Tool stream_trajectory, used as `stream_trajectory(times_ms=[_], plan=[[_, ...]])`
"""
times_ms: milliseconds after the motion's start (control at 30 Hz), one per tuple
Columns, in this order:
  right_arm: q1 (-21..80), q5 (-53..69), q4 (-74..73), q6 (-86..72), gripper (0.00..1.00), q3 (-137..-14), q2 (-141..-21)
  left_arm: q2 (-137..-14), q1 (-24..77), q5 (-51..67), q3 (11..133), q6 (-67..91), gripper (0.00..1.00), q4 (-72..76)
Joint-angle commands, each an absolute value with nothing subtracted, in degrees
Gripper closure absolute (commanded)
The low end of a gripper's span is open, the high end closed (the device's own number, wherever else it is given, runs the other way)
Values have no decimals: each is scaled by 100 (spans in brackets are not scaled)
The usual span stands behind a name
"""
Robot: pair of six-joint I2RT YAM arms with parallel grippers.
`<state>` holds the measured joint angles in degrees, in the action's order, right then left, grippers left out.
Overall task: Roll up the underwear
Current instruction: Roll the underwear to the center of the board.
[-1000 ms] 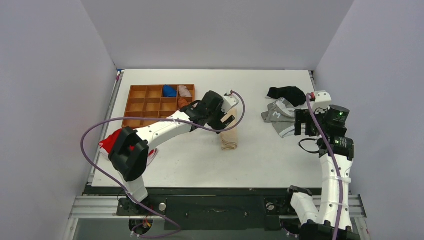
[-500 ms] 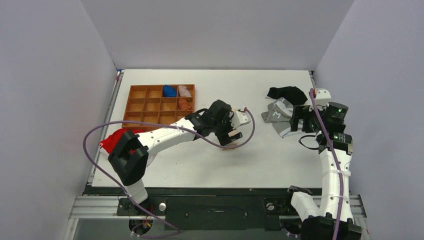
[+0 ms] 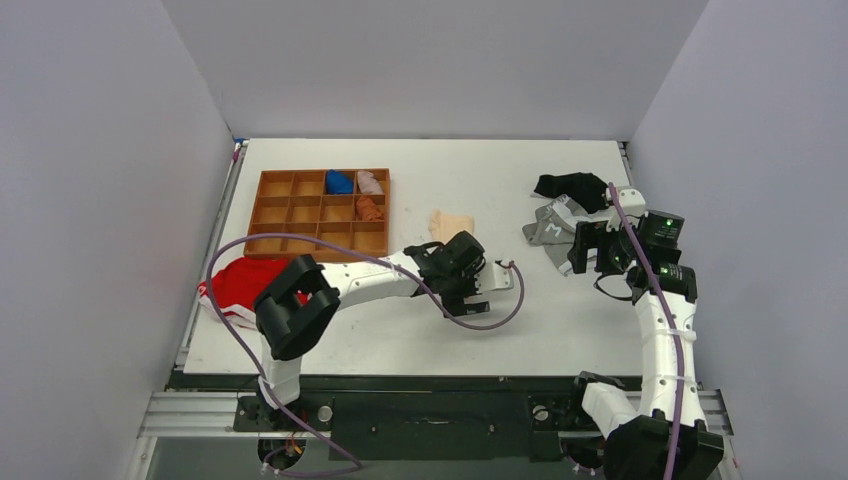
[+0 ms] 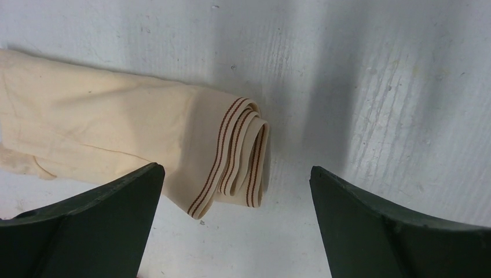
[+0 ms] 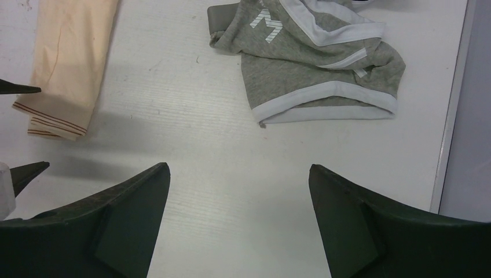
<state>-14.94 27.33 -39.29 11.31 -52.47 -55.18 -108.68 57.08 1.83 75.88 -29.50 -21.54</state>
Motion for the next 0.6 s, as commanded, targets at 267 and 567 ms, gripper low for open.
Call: stream_trajectory(times_ms=[267, 567], plan=[[-1494, 2959, -3839, 1279, 14, -5203, -5545, -11171, 5749, -131, 7594, -3265, 16, -1918], [-1503, 2994, -3874, 1301, 14, -5188, -5518, -11302, 5740, -1, 7652, -3305, 41, -2129]])
